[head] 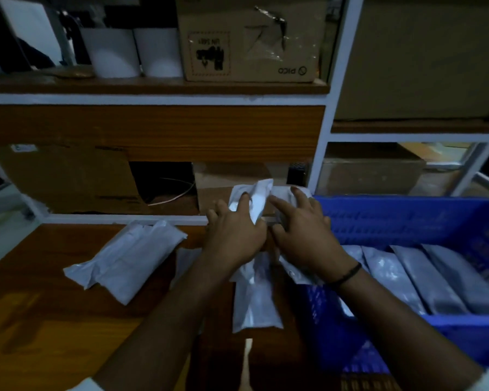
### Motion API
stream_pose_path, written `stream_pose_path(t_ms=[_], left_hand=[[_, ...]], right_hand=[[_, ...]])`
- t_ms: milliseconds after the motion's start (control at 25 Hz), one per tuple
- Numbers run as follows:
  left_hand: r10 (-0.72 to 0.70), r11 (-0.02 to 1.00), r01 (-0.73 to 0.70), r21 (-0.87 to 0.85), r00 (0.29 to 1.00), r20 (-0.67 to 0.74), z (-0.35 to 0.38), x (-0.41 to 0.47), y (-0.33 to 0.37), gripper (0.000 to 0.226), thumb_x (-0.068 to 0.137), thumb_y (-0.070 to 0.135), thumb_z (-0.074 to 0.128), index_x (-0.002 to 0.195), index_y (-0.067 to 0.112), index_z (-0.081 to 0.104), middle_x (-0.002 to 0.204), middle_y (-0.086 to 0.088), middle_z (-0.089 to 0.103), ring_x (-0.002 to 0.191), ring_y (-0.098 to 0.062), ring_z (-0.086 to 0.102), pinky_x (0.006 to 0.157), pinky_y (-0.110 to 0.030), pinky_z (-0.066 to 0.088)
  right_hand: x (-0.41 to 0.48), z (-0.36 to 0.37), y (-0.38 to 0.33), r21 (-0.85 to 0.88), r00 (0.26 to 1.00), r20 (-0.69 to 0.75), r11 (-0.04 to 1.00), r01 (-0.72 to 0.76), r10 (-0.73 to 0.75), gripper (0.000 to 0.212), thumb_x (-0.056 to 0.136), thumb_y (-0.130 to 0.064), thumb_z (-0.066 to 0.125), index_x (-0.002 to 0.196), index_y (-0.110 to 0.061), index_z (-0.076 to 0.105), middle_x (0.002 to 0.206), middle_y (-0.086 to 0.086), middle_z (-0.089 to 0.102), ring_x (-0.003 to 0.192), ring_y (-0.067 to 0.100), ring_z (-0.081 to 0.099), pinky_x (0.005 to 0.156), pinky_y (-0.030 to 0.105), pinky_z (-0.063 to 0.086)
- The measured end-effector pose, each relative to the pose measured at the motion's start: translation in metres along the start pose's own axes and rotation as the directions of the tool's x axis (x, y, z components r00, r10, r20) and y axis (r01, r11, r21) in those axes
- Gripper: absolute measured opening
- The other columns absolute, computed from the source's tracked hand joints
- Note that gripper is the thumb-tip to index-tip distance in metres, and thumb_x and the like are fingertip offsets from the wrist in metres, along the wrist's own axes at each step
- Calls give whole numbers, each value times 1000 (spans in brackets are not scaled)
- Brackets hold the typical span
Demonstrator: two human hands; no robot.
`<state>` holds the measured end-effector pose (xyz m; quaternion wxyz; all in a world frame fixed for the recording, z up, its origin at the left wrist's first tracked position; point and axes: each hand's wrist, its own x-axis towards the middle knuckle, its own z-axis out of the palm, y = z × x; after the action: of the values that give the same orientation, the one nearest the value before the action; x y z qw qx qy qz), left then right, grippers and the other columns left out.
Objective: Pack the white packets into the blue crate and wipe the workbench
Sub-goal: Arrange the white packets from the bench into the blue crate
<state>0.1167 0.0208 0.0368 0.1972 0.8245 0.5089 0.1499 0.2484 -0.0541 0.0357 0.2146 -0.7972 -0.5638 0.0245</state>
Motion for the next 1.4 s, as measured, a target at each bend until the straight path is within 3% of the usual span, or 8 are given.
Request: stream_pose_path(t_ms=[320,480,680,880,1040,1200,1320,1400], left_hand=[[73,994,-68,-82,996,53,54,-22,123,68,96,57,55,156,33,32,151,-17,34,133,-35,46,102,-41,43],[81,993,-90,81,991,103,79,-38,182,58,105,42,47,155,22,27,153,-19,31,134,-39,42,104,-44,41],[-119,985,87,148,968,223,130,-19,222,62,104,45,46,156,23,22,156,-25,20,133,-47,40,103,-50,40],[-203,959,74,274,853,481,181,4,232,77,101,55,40,160,12,16,165,-13,23,149,-46,20,121,-58,19],[-157,936,-65,345,801,577,195,8,217,109,89,74,54,163,23,-7,169,-12,-2,152,-38,20,120,-56,27],[-136,775,-376,508,686,715,180,5,212,128,80,71,70,160,28,-21,169,-8,-20,156,-38,-4,123,-52,17],[-151,741,-445,503,619,770,195,13,204,132,76,72,74,159,32,-22,167,-7,-27,155,-38,-13,124,-54,12],[-154,727,-450,518,628,763,209,17,195,135,73,76,73,158,34,-24,165,-10,-31,154,-40,-18,125,-58,7]], right_hand=[[-15,-63,142,-67,988,126,995,-76,84,63,95,-33,49,154,-39,27,167,8,8,149,40,13,115,60,24],[-20,-79,220,43,961,265,995,-91,76,48,101,-29,46,148,-28,42,153,16,37,143,33,32,116,41,29],[-23,-78,263,143,889,441,969,-200,119,46,97,-28,37,139,-12,49,145,14,47,130,31,42,105,32,31],[-15,-55,294,-41,860,510,999,35,-9,51,97,-39,40,142,-16,44,150,16,41,138,36,38,109,41,36],[-1,-60,293,39,887,451,995,96,-103,40,103,-25,47,140,-11,47,142,15,49,124,33,51,89,32,42],[-4,-65,306,-44,729,668,970,240,-150,63,94,-33,64,148,-10,43,150,12,44,133,30,49,100,31,44],[-19,-41,318,-189,581,813,922,337,-45,104,84,-60,69,160,-19,10,166,11,7,147,33,28,117,40,33],[-22,-26,323,-232,563,826,887,399,-37,116,81,-66,69,160,-17,0,165,12,-5,148,37,19,118,46,31]])
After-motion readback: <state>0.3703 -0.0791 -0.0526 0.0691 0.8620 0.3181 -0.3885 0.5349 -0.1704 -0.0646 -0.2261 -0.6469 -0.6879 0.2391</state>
